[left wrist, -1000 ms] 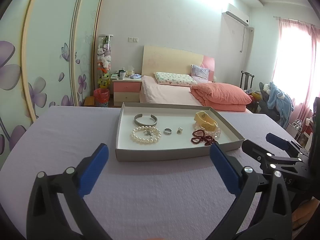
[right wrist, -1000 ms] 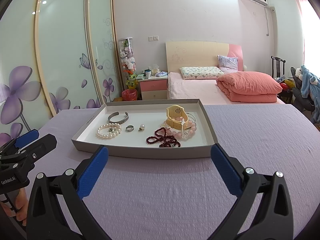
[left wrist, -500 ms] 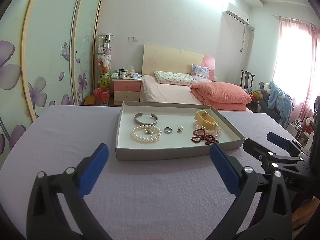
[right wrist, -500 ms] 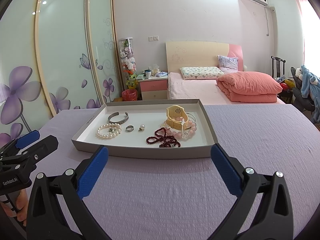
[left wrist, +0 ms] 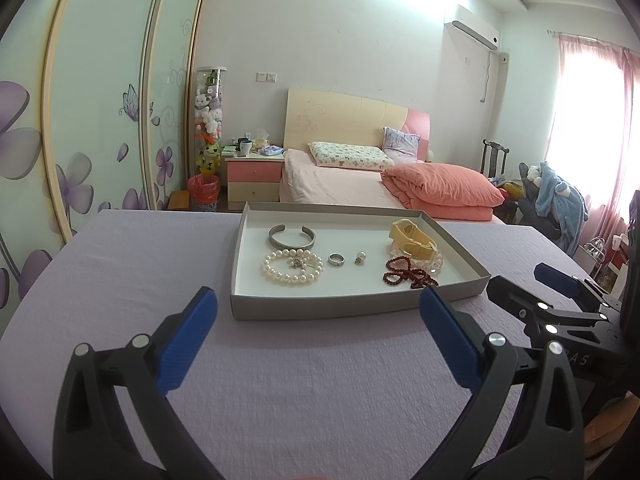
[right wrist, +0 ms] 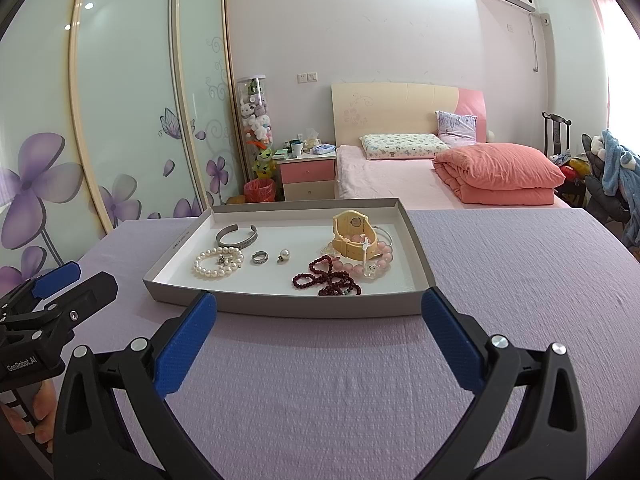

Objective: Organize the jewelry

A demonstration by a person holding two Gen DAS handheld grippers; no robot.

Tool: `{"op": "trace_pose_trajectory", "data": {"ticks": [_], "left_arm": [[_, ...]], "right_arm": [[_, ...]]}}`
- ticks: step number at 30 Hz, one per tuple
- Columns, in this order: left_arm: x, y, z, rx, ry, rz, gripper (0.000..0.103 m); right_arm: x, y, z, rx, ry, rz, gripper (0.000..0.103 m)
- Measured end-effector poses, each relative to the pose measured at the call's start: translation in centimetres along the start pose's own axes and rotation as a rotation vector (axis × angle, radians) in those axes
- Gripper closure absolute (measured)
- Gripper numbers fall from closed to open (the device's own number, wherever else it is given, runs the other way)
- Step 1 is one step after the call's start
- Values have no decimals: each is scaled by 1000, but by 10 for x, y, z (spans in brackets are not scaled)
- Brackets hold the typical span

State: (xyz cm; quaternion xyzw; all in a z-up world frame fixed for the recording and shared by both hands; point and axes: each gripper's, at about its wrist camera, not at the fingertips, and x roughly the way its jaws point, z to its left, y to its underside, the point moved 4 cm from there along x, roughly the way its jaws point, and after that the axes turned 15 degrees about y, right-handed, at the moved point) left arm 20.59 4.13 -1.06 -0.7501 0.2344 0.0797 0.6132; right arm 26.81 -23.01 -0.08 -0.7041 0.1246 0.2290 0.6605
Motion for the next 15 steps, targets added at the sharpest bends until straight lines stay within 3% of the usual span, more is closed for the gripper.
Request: {"op": "trace_pose_trajectory", "data": {"ticks": [15], "left_arm": [[0, 0, 0, 1, 0, 1, 4]], "right_arm": [[1, 1, 0, 0, -2, 0, 2]]}}
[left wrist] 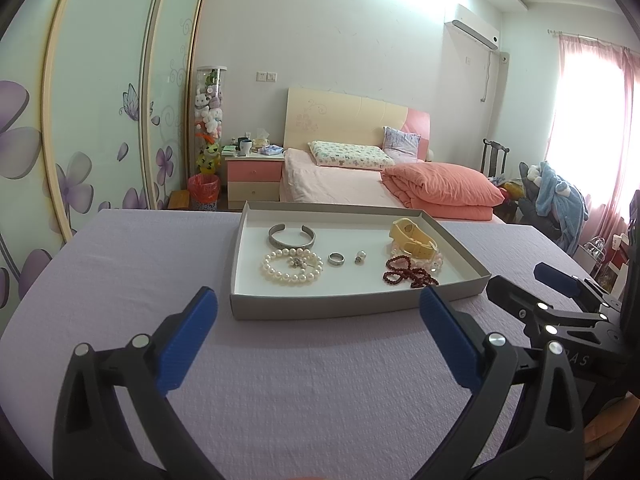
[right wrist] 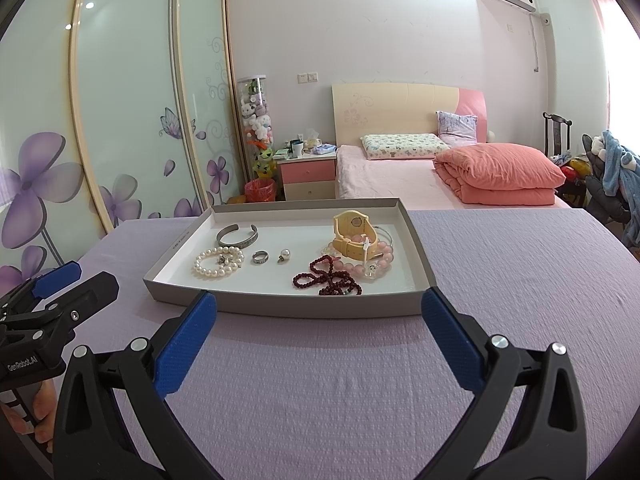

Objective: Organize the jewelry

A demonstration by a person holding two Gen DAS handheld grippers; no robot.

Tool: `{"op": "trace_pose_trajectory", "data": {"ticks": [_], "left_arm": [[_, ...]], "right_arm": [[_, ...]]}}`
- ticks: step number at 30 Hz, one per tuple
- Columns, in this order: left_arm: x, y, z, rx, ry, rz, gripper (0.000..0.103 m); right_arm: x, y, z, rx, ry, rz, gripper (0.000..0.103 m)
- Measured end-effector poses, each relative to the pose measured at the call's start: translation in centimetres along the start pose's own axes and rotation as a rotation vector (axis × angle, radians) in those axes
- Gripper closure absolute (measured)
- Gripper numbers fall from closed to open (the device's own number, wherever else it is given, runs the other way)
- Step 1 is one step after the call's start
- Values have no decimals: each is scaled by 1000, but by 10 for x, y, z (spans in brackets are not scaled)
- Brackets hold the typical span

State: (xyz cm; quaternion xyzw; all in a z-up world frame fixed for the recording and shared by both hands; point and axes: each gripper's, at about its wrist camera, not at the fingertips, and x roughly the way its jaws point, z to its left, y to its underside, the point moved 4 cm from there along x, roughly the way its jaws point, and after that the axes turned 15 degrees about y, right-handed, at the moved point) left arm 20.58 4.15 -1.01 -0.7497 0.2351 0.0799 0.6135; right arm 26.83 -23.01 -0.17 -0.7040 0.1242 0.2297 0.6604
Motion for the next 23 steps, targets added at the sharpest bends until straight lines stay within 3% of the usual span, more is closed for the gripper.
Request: {"op": "trace_pose_trajectory", "data": {"ticks": [23], "left_arm": [[3, 10, -3, -1, 13, -3, 4]], "right_arm": [[0, 1, -1, 0, 0, -1, 2]]}}
